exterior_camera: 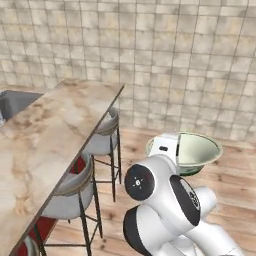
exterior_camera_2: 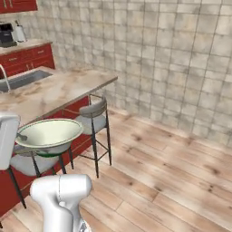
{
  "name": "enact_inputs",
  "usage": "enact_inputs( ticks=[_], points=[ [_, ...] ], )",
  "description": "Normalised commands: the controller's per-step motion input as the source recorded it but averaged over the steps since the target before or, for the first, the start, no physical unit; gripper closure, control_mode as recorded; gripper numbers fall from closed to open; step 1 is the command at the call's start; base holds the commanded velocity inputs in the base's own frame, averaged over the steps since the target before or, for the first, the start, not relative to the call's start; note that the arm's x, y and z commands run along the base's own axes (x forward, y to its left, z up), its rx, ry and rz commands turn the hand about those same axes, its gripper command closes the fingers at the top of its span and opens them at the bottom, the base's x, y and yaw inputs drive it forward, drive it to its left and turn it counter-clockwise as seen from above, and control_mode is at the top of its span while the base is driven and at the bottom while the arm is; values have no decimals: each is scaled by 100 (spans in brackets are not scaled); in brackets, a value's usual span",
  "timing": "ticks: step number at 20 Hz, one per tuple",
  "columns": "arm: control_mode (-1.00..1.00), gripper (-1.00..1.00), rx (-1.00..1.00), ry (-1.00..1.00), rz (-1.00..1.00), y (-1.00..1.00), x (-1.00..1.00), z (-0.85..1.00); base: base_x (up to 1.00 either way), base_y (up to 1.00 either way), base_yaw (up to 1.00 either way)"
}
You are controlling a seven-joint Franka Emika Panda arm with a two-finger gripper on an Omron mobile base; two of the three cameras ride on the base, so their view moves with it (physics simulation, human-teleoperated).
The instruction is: Pick up the bowls from the cabinet and place each bowl in front of a stool on the dining counter.
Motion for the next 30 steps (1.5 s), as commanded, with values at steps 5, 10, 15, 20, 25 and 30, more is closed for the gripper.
enact_inputs(
  ticks=[5,10,15,20,25,30],
  points=[
    [100,100,0,0,0,0,0,0,58,-26,78],
    [100,100,0,0,0,0,0,0,65,-9,87],
    [100,100,0,0,0,0,0,0,57,-13,87],
    [100,100,0,0,0,0,0,0,34,-19,55],
    [100,100,0,0,0,0,0,0,17,-33,7],
    [100,100,0,0,0,0,0,0,6,-79,-1]
  ],
)
